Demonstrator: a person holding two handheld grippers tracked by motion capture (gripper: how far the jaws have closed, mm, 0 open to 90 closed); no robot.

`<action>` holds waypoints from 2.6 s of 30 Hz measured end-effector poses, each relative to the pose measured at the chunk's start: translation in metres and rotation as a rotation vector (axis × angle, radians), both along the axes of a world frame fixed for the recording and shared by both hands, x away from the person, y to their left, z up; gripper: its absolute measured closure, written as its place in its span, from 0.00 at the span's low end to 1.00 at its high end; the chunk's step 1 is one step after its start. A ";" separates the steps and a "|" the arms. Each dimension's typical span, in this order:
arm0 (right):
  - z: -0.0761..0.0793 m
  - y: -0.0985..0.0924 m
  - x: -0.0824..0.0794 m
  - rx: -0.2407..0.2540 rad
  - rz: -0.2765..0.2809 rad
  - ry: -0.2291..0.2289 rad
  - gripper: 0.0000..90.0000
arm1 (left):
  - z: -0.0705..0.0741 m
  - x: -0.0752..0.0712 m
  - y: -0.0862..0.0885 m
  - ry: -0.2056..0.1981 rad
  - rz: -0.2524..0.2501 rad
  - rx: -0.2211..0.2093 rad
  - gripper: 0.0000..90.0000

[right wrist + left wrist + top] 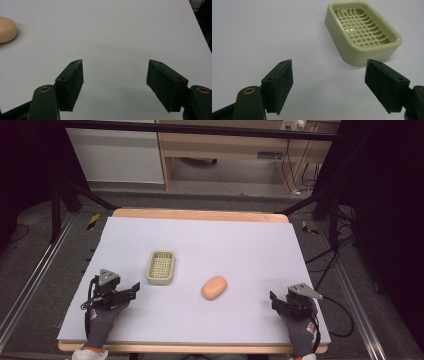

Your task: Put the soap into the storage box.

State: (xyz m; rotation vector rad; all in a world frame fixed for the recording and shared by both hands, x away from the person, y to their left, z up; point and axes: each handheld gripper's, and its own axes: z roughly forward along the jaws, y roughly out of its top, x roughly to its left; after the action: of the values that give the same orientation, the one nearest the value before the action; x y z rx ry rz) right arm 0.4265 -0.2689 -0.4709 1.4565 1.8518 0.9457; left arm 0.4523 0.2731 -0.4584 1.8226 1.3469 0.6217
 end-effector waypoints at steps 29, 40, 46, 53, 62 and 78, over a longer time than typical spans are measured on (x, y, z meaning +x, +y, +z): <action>0.000 0.000 0.000 -0.025 0.004 0.006 0.33 | 0.014 -0.010 -0.029 -0.037 -0.095 -0.020 0.25; -0.001 0.000 0.001 -0.032 0.006 0.012 0.33 | 0.015 -0.012 -0.043 -0.041 -0.140 -0.013 0.24; 0.000 0.000 0.000 -0.031 0.003 0.012 0.33 | 0.018 -0.013 -0.052 -0.046 -0.168 -0.014 0.24; -0.001 0.000 0.000 -0.034 0.002 0.010 0.33 | 0.021 -0.014 -0.060 -0.051 -0.190 -0.014 0.24; -0.001 -0.001 0.000 -0.030 -0.009 0.011 0.33 | 0.028 -0.012 -0.070 -0.049 -0.226 -0.010 0.23; 0.000 -0.001 0.000 -0.033 -0.008 0.010 0.33 | 0.038 -0.007 -0.085 -0.047 -0.270 0.012 0.23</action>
State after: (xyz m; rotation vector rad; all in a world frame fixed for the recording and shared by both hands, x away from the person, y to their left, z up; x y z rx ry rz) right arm 0.4260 -0.2695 -0.4710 1.4502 1.8593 0.9017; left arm 0.4448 0.1881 -0.4207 1.9439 1.0442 0.5259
